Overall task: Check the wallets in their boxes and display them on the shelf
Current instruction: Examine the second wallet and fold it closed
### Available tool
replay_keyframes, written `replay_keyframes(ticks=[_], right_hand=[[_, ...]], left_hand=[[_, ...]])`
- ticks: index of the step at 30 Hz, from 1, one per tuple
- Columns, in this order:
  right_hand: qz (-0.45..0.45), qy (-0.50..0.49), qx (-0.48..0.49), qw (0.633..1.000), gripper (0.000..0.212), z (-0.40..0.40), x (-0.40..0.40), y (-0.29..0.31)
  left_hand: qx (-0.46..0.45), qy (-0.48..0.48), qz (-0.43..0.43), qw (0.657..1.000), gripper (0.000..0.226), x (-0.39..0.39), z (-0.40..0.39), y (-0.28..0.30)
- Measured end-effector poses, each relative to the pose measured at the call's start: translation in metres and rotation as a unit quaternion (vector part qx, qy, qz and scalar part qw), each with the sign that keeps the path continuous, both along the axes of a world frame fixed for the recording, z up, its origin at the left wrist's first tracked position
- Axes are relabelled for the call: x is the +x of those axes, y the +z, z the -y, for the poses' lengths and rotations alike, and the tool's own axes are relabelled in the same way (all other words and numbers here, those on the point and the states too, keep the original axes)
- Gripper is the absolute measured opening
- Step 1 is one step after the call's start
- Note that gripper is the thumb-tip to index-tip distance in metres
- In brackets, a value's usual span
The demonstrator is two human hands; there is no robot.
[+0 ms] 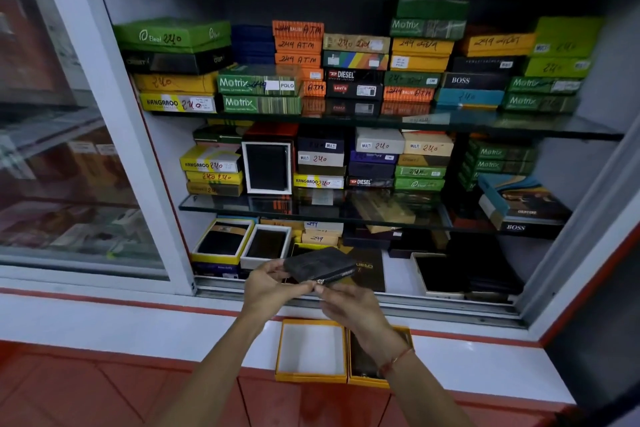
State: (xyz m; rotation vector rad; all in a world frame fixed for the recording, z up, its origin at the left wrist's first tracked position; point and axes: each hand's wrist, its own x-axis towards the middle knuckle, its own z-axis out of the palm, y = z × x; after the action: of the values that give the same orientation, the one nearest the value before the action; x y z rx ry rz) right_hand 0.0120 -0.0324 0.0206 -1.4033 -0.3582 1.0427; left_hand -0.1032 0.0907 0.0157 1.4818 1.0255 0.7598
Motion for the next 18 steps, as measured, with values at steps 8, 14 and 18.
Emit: replay_keyframes(ticks=[8, 14, 18], right_hand=[[0.43, -0.032, -0.068, 0.9, 0.009, 0.01, 0.036, 0.02], [0.277, -0.003, -0.03, 0.96, 0.009, 0.0, 0.056, 0.036], [0.242, 0.115, -0.001, 0.963, 0.015, -0.007, 0.028, 0.037]], left_hand=[[-0.06, -0.049, 0.046, 0.996, 0.04, -0.021, -0.013, -0.001], [-0.191, -0.281, 0.221, 0.914, 0.083, -0.039, -0.022, -0.015], [-0.258, -0.356, 0.322, 0.839, 0.069, -0.022, -0.011, -0.01]])
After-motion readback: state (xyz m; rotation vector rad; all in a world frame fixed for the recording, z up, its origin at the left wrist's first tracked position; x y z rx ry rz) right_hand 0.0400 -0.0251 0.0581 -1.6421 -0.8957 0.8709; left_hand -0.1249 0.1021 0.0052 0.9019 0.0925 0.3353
